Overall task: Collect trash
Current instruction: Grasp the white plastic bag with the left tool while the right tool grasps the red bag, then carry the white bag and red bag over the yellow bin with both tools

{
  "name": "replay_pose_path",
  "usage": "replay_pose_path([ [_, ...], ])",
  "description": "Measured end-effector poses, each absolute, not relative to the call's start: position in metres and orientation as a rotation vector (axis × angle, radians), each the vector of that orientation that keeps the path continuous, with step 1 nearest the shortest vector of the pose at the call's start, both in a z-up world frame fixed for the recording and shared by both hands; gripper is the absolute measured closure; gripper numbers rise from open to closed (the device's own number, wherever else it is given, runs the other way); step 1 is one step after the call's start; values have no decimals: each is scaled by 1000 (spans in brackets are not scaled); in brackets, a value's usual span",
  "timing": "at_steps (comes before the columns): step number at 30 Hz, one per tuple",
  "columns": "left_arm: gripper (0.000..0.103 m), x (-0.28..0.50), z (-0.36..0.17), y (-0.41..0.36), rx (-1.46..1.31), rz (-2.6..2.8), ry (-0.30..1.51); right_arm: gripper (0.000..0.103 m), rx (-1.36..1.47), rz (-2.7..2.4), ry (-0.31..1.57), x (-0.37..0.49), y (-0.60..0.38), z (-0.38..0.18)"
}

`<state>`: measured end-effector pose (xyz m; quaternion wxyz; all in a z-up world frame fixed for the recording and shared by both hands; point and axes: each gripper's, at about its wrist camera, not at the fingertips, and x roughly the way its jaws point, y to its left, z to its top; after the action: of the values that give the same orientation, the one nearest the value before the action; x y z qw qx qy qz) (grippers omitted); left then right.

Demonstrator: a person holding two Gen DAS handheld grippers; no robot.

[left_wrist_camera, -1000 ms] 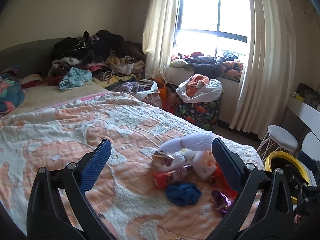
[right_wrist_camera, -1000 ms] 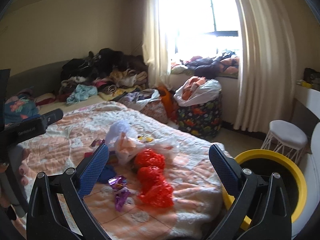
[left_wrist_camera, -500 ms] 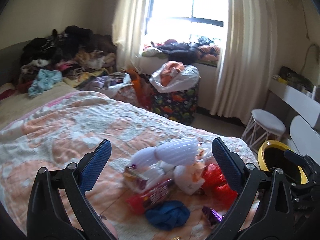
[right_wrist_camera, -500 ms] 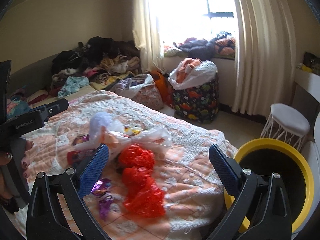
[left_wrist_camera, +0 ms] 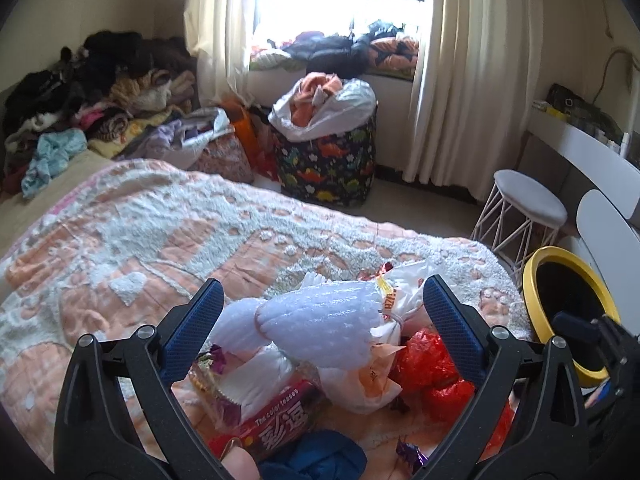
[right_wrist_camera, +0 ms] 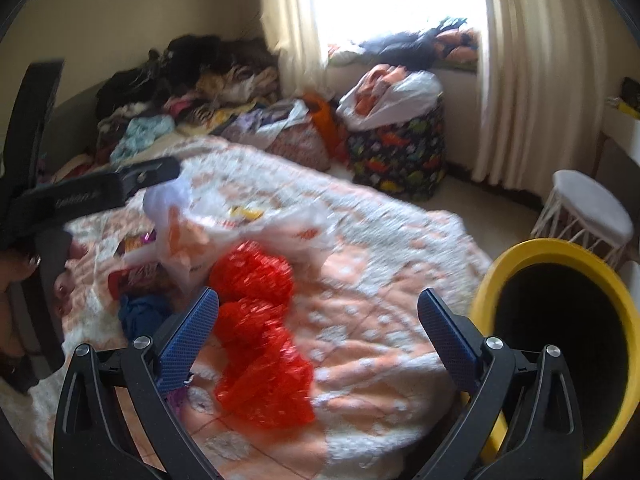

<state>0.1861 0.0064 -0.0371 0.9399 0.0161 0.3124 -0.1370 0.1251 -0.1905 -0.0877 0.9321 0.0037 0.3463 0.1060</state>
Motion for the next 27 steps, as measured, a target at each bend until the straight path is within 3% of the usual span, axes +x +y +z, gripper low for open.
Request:
replay_pose_path([
  [6, 32, 205, -51, 14, -25, -298, 747, 26, -4, 314, 845, 148, -164, -110],
  [11, 50, 206, -54, 18, -65, -309, 775, 55, -10, 354, 910, 153, -155, -120],
  [13, 60, 204, -54, 19, -75, -317, 773, 60, -10, 366, 899, 149, -155, -118],
  [18, 83, 199, -47, 19, -84, -307, 756, 63, 43, 378, 831, 138, -169, -105],
  [27, 87, 176, -8, 21, -129, -313, 641, 64, 166, 371, 721, 116, -216, -76],
])
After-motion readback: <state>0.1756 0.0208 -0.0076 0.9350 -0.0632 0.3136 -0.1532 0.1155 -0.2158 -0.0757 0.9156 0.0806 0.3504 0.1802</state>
